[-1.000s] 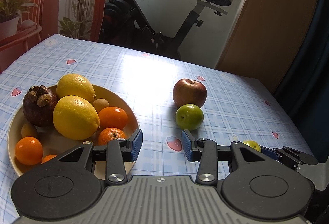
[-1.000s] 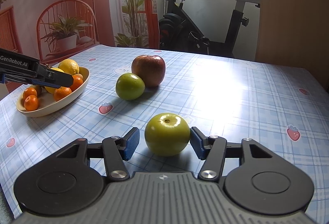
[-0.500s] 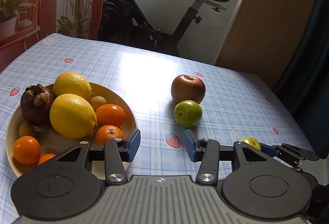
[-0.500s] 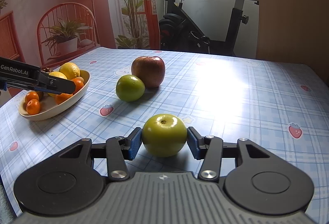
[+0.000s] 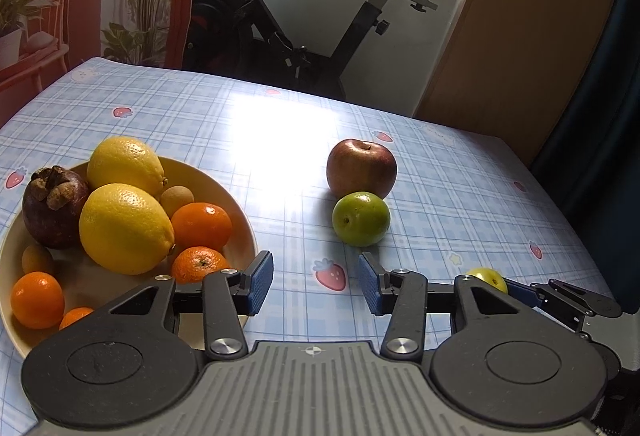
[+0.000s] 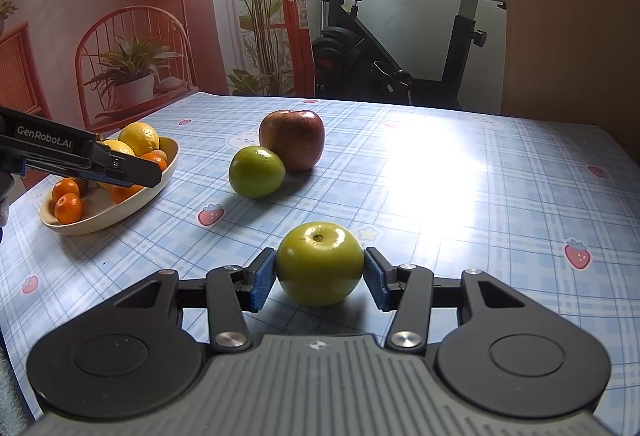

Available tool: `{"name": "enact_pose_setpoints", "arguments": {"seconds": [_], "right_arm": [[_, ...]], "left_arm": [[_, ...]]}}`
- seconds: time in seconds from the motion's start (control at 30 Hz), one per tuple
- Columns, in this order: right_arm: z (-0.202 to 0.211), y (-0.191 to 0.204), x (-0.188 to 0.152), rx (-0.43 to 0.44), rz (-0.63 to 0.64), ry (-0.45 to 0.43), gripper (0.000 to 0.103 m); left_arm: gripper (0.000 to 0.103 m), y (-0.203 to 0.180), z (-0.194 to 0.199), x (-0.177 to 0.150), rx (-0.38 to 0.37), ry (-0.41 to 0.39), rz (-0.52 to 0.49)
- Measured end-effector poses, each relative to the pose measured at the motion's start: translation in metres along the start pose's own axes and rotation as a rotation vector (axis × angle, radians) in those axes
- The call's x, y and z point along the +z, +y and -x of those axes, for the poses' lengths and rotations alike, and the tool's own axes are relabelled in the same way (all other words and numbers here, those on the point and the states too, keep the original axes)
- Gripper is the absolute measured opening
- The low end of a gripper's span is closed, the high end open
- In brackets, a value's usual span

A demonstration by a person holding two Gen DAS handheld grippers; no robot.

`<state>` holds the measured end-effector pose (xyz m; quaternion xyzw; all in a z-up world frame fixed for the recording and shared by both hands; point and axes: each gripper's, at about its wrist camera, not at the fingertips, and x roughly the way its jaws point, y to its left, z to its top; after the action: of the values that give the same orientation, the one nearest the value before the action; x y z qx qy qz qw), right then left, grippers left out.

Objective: Organize fruits
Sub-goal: 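Grasp the green apple with the right gripper, then grasp the green lime with the left gripper while the right gripper holds the green apple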

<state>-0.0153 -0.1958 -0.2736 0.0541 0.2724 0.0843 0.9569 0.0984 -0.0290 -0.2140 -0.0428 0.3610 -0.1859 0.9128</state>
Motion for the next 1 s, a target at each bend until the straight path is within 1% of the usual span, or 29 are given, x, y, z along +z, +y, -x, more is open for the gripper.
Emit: {"name": "enact_pose_setpoints", "arguments": {"seconds": [0.27, 0.33, 0.43, 0.5, 0.6, 0.83, 0.87, 0.9, 1.0], "right_arm": [[0.000, -0.001, 0.001, 0.008, -0.005, -0.002, 0.050], [0.000, -0.001, 0.001, 0.009, -0.005, -0.002, 0.050], [0.000, -0.001, 0.001, 0.012, -0.006, -0.001, 0.050], [0.000, -0.001, 0.001, 0.015, -0.007, -0.001, 0.050], [0.000, -0.002, 0.001, 0.017, -0.010, -0.001, 0.050], [0.001, -0.004, 0.001, 0.020, -0.010, -0.001, 0.050], [0.001, -0.004, 0.001, 0.020, -0.010, -0.001, 0.050], [0.001, -0.004, 0.001, 0.020, -0.010, 0.000, 0.050], [0.001, -0.004, 0.001, 0.023, -0.013, 0.001, 0.050]], "left_arm": [[0.052, -0.012, -0.035, 0.021, -0.046, 0.045, -0.020], [0.053, -0.016, -0.043, 0.023, -0.065, 0.050, -0.027], [0.056, -0.022, -0.052, 0.028, -0.074, 0.046, -0.038], [0.057, -0.025, -0.059, 0.030, -0.069, 0.042, -0.044], [0.057, -0.028, -0.073, 0.034, -0.047, 0.068, -0.045], [0.057, -0.031, -0.091, 0.029, -0.041, 0.125, -0.047], [0.056, -0.031, -0.092, 0.028, -0.039, 0.131, -0.055], [0.052, -0.033, -0.094, 0.028, -0.029, 0.140, -0.066], [0.051, -0.035, -0.091, 0.026, -0.023, 0.137, -0.083]]}}
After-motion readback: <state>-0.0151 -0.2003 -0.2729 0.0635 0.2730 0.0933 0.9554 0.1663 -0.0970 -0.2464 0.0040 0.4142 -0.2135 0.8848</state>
